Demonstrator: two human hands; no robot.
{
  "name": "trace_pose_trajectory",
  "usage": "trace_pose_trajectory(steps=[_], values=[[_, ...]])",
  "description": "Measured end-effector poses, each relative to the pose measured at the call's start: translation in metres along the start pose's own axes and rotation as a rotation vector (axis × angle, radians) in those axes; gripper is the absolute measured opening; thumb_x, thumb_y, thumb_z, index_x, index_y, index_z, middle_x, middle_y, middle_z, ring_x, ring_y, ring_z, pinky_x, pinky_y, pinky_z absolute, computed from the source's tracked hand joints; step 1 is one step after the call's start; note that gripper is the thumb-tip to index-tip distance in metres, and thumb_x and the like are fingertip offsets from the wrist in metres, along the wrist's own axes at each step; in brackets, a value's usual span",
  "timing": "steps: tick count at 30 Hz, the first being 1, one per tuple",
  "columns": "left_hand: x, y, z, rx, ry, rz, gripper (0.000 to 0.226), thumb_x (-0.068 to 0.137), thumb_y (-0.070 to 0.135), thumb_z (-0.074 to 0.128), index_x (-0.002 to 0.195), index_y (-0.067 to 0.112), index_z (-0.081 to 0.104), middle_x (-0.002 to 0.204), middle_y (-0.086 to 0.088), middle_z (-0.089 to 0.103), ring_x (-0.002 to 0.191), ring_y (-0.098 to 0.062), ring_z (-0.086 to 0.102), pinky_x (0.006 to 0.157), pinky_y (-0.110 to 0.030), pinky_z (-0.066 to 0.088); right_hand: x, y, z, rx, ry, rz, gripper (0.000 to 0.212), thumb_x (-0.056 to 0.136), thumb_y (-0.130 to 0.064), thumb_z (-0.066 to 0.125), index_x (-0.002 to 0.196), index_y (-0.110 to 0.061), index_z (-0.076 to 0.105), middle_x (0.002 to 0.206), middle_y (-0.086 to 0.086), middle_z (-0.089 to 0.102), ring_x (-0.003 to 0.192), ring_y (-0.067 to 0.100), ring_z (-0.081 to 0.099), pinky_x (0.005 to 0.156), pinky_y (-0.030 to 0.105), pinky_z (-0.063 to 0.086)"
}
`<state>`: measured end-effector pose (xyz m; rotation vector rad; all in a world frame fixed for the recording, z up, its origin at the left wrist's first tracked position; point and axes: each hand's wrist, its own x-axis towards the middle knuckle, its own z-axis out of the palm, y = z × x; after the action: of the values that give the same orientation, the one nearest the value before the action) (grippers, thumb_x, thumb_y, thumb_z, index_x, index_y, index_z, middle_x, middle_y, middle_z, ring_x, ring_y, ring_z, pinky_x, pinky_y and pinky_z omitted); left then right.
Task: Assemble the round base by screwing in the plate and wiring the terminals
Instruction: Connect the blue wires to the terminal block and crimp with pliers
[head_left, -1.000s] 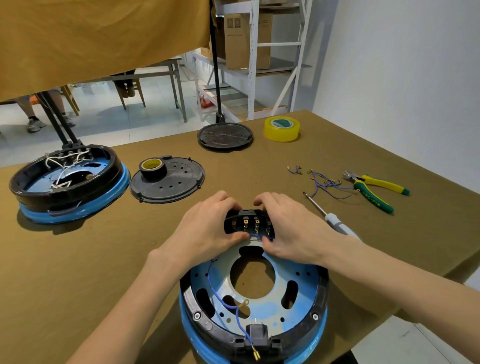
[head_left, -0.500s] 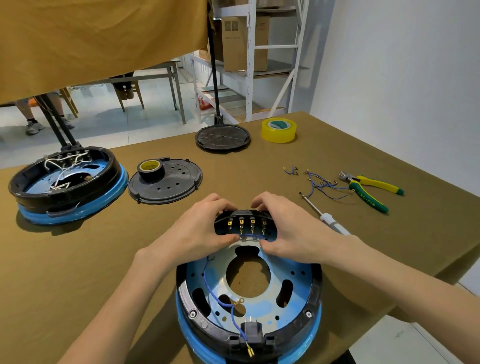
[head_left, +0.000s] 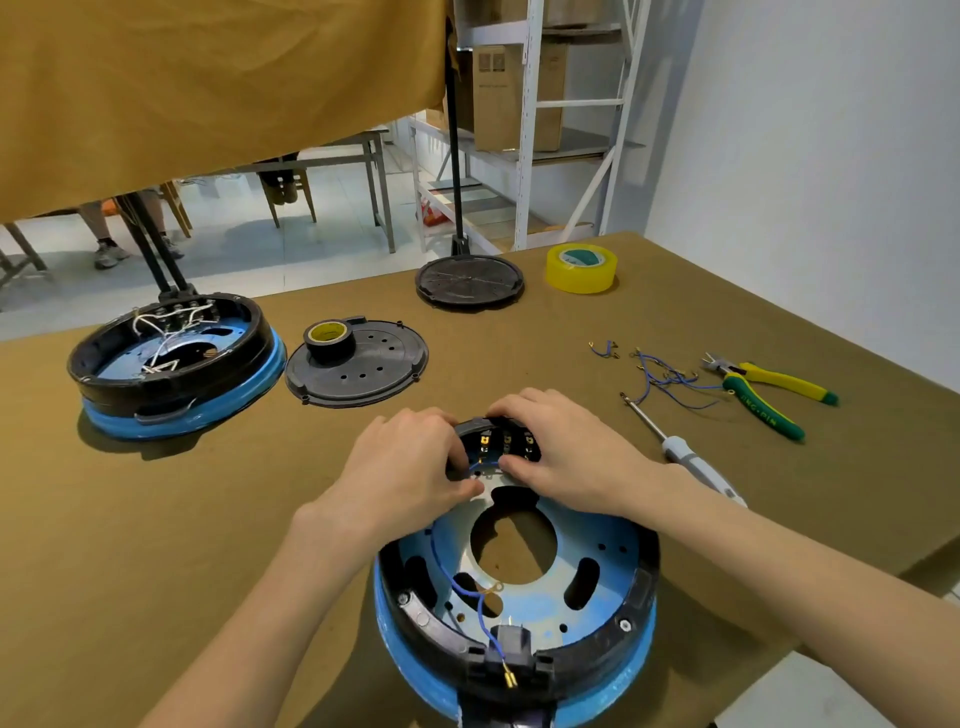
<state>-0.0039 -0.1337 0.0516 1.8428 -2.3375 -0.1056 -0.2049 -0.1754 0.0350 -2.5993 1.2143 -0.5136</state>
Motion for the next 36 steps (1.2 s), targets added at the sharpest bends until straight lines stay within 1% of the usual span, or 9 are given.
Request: trace_pose_trajectory(steps=[2,5,9,12,18,23,27,30,36], values=[[0.006,0.005,0.008,-0.011,0.031,-0.021,0.026,0.089,0.054,0.07,0.096,0.031,0.08,0.132,0.011,0.062,0.099,-0.017,0.06,0.08,-0.035,0.05,0.003,0.001,-0.001,0.037,0.003,0.041,0.038,0.092,-0.03,0.069,0.129,-0.026,0.059,0.117,-0.003,0.061,0.107,0.017,0.052,0.094,0.042,0.048],[0.009,0.008,0.015,-0.04,0.103,-0.055,0.022,0.089,0.05,0.072,0.093,0.03,0.082,0.123,0.011,0.065,0.096,-0.018,0.062,0.077,-0.036,0.053,0.006,0.002,-0.002,0.079,0.006,0.073,0.031,0.096,-0.031,0.065,0.127,-0.026,0.062,0.116,-0.003,0.062,0.108,0.017,0.054,0.095,0.043,0.049],[0.005,0.002,0.018,-0.232,0.064,-0.068,0.013,0.089,0.041,0.077,0.088,0.03,0.083,0.121,0.012,0.063,0.097,-0.014,0.06,0.083,-0.039,0.055,0.006,0.001,0.002,0.002,-0.002,0.044,0.031,0.101,-0.032,0.059,0.13,-0.023,0.06,0.118,-0.002,0.06,0.109,0.018,0.052,0.093,0.039,0.048],[-0.002,-0.001,0.016,-0.337,0.035,-0.064,0.01,0.087,0.039,0.08,0.087,0.03,0.083,0.117,0.012,0.061,0.097,-0.013,0.06,0.085,-0.04,0.056,0.006,0.0,0.003,-0.032,0.002,0.029,0.031,0.103,-0.031,0.055,0.132,-0.022,0.058,0.12,-0.001,0.059,0.108,0.019,0.051,0.089,0.037,0.047],[-0.005,-0.001,0.016,-0.38,0.038,-0.068,0.006,0.087,0.034,0.08,0.091,0.031,0.084,0.126,0.013,0.059,0.106,-0.012,0.06,0.092,-0.04,0.055,0.006,0.0,0.004,-0.06,-0.007,0.029,0.03,0.104,-0.032,0.053,0.133,-0.023,0.056,0.122,-0.001,0.058,0.108,0.019,0.05,0.088,0.034,0.044],[-0.001,0.0,0.019,-0.4,0.058,-0.165,0.014,0.09,0.042,0.076,0.094,0.03,0.084,0.117,0.014,0.064,0.099,-0.013,0.062,0.087,-0.041,0.058,0.006,0.0,0.004,-0.069,-0.005,0.024,0.031,0.104,-0.031,0.053,0.134,-0.022,0.055,0.122,-0.001,0.057,0.107,0.018,0.05,0.088,0.034,0.044],[0.0,0.002,0.02,-0.384,0.045,-0.133,0.012,0.091,0.034,0.076,0.099,0.028,0.083,0.118,0.011,0.064,0.101,-0.016,0.062,0.089,-0.042,0.057,0.006,0.001,0.005,-0.08,0.002,0.013,0.031,0.104,-0.03,0.053,0.133,-0.022,0.055,0.122,-0.001,0.058,0.106,0.018,0.05,0.087,0.032,0.042],[-0.001,0.001,0.019,-0.431,0.039,-0.107,0.01,0.091,0.028,0.077,0.099,0.029,0.084,0.12,0.011,0.063,0.104,-0.016,0.061,0.091,-0.041,0.055,0.006,0.001,0.005,-0.083,0.003,0.01,0.03,0.103,-0.03,0.053,0.132,-0.022,0.055,0.122,-0.001,0.058,0.106,0.018,0.05,0.086,0.031,0.041],[-0.001,0.002,0.02,-0.373,0.025,-0.078,0.013,0.096,0.028,0.072,0.102,0.029,0.083,0.126,0.008,0.06,0.105,-0.02,0.061,0.092,-0.042,0.054,0.007,0.001,0.006,-0.086,0.005,0.006,0.03,0.103,-0.03,0.054,0.132,-0.021,0.055,0.122,0.0,0.058,0.106,0.019,0.05,0.085,0.029,0.039]])
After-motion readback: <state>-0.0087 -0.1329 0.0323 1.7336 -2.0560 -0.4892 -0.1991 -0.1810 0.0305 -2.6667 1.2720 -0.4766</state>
